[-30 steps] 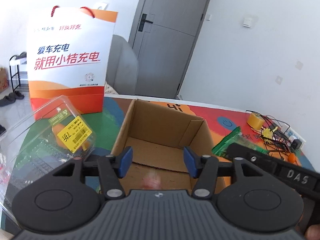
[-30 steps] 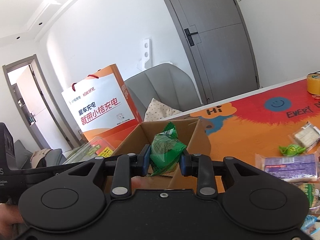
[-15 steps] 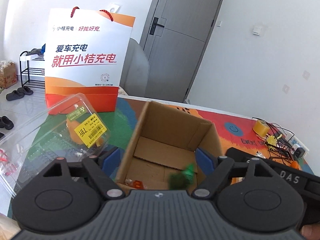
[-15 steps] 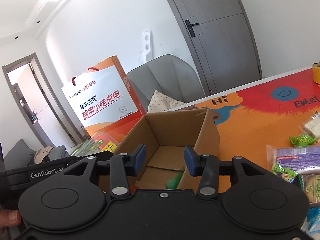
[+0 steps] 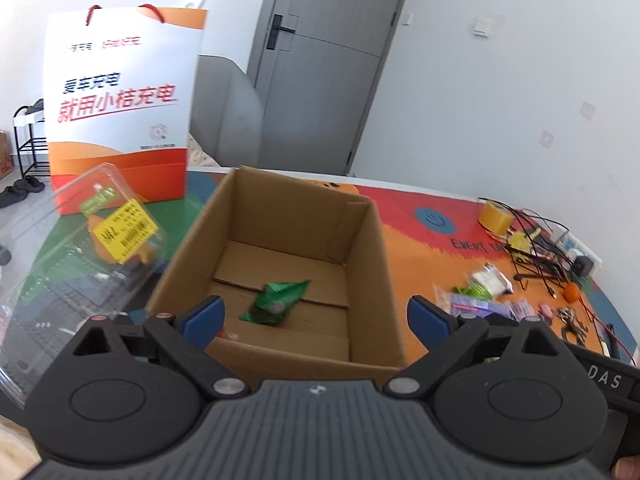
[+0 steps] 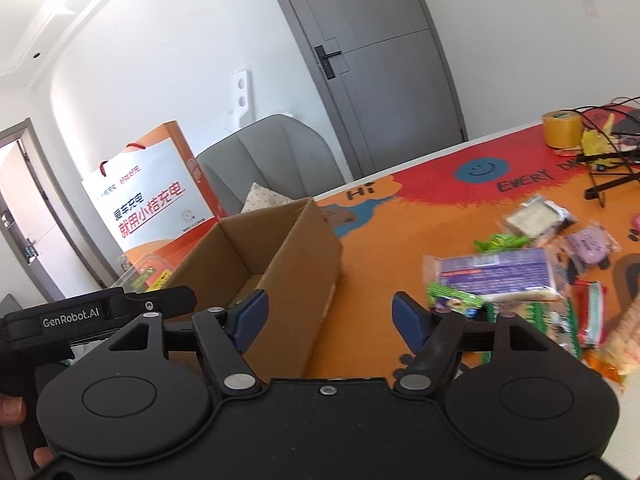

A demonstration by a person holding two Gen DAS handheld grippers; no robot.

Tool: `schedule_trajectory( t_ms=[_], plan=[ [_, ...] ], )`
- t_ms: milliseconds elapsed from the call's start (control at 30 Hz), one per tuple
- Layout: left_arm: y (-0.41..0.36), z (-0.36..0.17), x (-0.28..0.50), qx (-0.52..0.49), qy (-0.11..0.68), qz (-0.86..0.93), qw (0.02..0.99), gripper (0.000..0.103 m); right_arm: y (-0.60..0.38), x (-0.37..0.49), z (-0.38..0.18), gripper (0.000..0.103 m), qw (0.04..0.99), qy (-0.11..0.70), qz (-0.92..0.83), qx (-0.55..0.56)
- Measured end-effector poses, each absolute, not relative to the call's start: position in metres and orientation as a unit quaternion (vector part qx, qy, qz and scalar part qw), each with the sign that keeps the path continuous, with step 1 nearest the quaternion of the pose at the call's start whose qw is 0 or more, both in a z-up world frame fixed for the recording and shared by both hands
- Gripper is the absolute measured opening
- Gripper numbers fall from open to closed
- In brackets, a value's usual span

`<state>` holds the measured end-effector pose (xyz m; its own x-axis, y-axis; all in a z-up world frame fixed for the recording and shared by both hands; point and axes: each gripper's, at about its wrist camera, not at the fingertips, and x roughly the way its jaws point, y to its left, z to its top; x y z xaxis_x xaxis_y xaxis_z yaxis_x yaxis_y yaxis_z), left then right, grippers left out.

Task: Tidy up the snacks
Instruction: 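Move both open tools back from the box to the snack pile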

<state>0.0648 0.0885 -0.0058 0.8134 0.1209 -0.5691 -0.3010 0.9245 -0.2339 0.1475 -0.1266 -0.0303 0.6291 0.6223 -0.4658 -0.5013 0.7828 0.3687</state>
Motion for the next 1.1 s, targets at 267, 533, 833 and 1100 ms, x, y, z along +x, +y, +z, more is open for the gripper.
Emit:
schedule_trajectory(
  t_ms=[267, 533, 833, 1100],
  plan=[
    [0.059, -0.008, 0.068, -0.148, 0.285, 0.083, 0.943, 0.1, -0.163, 0.142, -0.032, 0.085, 0.907, 0.29, 0.284, 0.106],
    [0.033, -0.008, 0.07, -0.137, 0.284, 0.054, 0.947, 0.102, -0.195, 0.136, -0.036, 0.103, 0.918, 0.29, 0.252, 0.101],
    [0.008, -0.008, 0.073, -0.124, 0.285, 0.027, 0.95, 0.102, -0.225, 0.129, -0.036, 0.103, 0.925, 0.289, 0.223, 0.103],
    [-0.015, -0.011, 0.08, -0.11, 0.282, 0.008, 0.953, 0.102, -0.253, 0.132, -0.039, 0.103, 0.93, 0.288, 0.196, 0.114]
  ],
)
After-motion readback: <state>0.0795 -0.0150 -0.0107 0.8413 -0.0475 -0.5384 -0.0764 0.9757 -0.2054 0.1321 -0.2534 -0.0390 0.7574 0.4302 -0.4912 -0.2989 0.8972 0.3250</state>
